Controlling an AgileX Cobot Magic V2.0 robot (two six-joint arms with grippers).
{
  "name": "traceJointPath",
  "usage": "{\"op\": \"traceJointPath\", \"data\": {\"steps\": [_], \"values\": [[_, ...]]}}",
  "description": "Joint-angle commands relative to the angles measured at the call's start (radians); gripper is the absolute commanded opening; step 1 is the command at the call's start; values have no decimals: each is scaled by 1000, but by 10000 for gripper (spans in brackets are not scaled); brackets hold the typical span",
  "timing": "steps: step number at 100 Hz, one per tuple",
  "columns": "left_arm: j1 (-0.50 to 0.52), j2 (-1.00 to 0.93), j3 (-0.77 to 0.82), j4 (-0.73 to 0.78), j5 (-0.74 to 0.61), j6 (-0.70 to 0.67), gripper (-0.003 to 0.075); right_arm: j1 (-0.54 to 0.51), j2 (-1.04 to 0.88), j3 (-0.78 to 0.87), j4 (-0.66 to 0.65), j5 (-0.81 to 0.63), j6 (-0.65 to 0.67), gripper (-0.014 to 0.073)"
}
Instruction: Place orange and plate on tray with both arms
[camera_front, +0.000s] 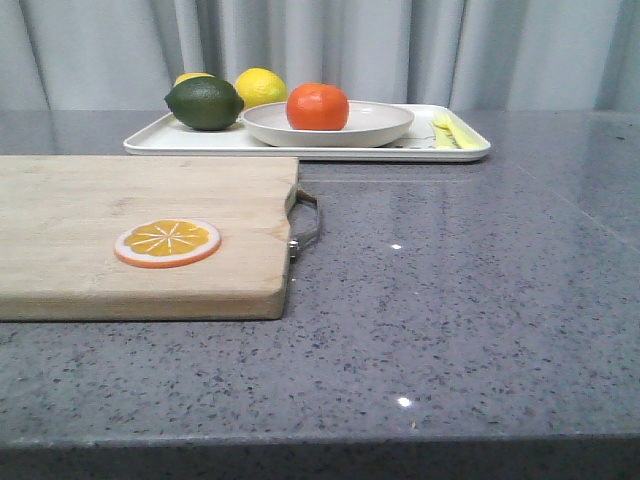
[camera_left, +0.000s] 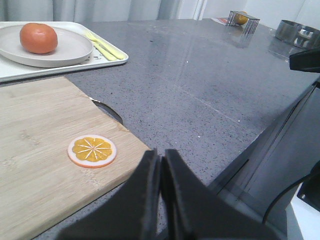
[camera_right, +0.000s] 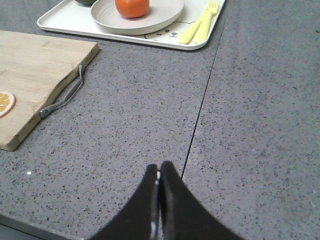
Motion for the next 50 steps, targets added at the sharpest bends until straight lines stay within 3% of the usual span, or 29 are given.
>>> {"op": "traceJointPath", "data": {"steps": [1,16,25,39,50], "values": [[-6,8,-26,-20,-67,0,-20,0,6,-25,10,-80,-6,-67],[-4,-1,0,30,-95,0,-20,0,6,-25,10,-80,-6,-67],[13,-19,49,36,-201,0,-20,0,6,-25,10,-80,-6,-67],[103,-35,145,45,-410,0,-20,0,6,-25,10,-80,-6,-67],[189,-48,189,95,-476,0,-20,0,6,-25,10,-80,-6,-67]]}}
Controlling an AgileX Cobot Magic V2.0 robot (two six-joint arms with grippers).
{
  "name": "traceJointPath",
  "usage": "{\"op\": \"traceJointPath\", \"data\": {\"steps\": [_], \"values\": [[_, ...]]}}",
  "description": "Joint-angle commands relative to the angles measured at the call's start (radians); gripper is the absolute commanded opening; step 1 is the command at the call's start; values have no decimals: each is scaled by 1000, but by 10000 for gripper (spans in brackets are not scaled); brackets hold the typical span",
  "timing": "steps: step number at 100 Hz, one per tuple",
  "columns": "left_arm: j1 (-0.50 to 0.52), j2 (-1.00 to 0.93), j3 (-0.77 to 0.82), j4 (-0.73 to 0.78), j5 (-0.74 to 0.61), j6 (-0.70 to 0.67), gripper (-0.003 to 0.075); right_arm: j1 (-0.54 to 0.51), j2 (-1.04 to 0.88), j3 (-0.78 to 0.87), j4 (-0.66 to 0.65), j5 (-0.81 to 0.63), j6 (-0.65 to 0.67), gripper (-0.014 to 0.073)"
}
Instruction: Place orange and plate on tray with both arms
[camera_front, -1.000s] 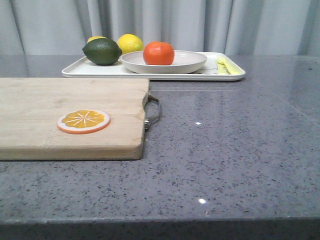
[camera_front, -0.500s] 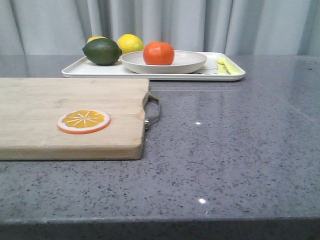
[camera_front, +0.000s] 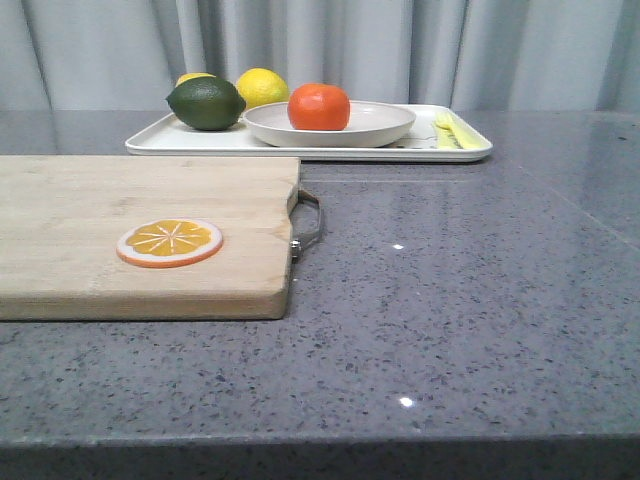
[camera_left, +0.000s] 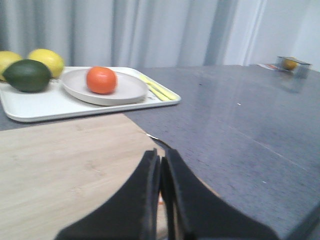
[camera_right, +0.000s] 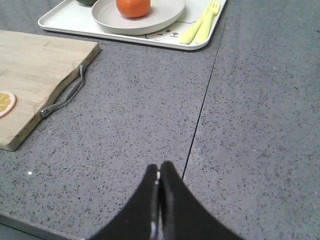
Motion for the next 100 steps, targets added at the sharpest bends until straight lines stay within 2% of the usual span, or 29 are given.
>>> {"op": "traceJointPath", "data": {"steps": [1,23,36,57,76,88,100], "values": [[68,-1,7,32,-156,0,-20,0,6,-25,8,-80,-6,-67],[255,-50,68,136,-182,0,-20,0,6,-25,8,-80,-6,-67],[378,-99,109,140,-182,0,-20,0,6,-25,8,-80,-6,-67],[519,-194,165,140,-182,0,-20,0,6,-25,8,-80,-6,-67],[605,-212,214,140,-188,0,-20,0,6,-25,8,-81,-6,-67],[623,-212,246,147,-206,0,-20,0,6,-25,8,-81,-6,-67],[623,-212,246,150,-164,0,-20,0,6,-25,8,-81,-6,-67]]}}
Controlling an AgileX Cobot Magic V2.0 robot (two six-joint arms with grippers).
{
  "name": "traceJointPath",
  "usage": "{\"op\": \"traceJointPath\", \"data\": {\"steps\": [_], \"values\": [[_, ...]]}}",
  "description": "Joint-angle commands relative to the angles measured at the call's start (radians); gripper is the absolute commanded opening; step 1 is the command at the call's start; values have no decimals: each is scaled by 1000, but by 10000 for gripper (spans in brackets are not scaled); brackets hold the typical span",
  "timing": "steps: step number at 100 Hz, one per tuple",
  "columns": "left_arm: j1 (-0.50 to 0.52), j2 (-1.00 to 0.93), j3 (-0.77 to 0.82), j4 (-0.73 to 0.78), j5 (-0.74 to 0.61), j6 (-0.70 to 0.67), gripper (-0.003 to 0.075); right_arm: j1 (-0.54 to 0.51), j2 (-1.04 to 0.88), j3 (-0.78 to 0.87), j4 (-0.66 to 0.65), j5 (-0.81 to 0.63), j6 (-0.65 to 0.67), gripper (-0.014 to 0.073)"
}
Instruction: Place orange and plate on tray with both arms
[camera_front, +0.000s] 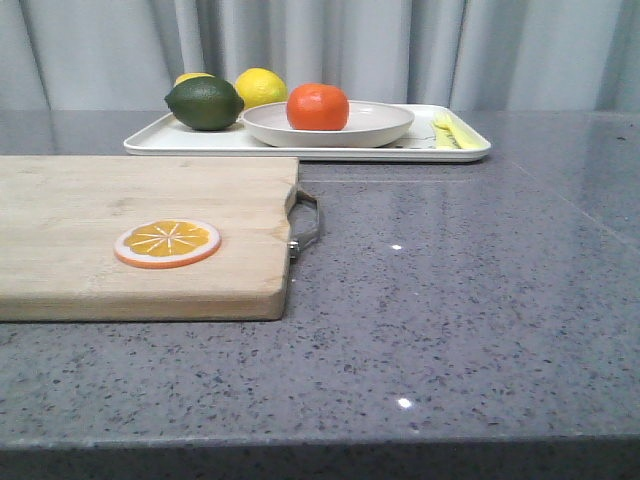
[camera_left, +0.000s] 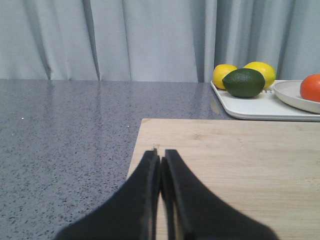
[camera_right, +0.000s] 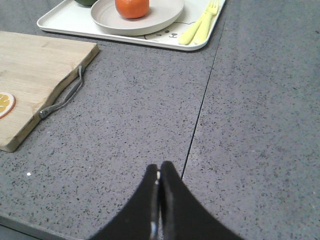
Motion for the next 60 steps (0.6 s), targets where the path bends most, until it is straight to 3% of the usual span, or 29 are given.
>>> {"op": "traceJointPath", "data": {"steps": [1,60], "values": [[2,-34,9,2,-64,0,-20,0,6,-25,8,-79,-6,-67],[2,-34,9,2,-70,0,-20,0,6,-25,8,-79,-6,-67]]}}
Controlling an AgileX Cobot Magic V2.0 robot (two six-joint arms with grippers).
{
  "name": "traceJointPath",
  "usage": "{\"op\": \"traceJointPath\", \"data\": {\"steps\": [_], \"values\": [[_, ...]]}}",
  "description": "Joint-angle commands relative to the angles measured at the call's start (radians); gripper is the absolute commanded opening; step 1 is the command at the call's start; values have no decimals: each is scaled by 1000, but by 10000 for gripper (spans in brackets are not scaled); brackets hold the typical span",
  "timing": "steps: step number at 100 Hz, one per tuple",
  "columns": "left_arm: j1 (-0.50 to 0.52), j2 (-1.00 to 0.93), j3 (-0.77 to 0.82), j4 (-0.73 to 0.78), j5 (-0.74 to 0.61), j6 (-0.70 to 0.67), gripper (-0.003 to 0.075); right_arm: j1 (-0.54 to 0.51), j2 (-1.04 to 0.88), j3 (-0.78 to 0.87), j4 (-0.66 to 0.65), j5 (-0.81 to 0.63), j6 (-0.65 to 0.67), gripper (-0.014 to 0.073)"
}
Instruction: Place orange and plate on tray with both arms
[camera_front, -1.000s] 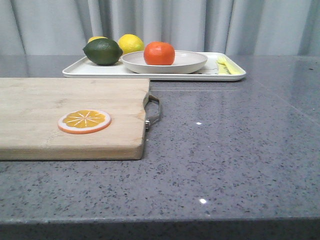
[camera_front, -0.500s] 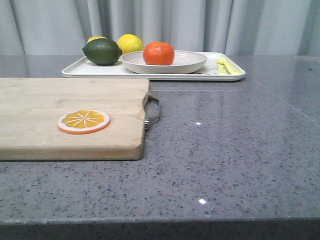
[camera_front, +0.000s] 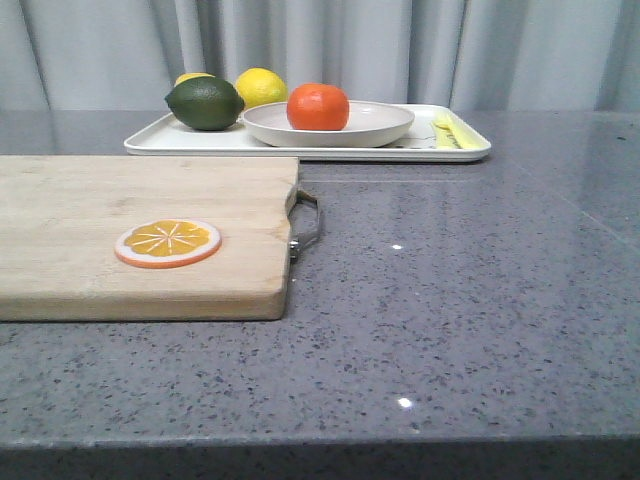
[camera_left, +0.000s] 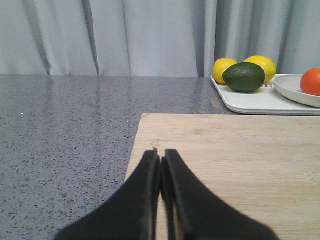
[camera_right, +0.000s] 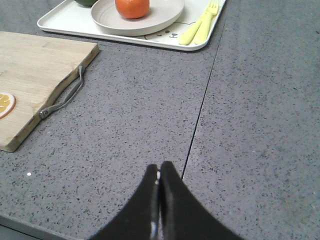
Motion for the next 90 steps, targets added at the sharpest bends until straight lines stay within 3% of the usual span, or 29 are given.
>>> {"op": "traceJointPath", "data": {"steps": [1,90], "values": [[1,-34,9,0,-80,0,-20,0,6,-25,8,-78,-6,-67],[1,-34,9,0,-80,0,-20,-1,6,13,-3,-128,-6,-67]]}}
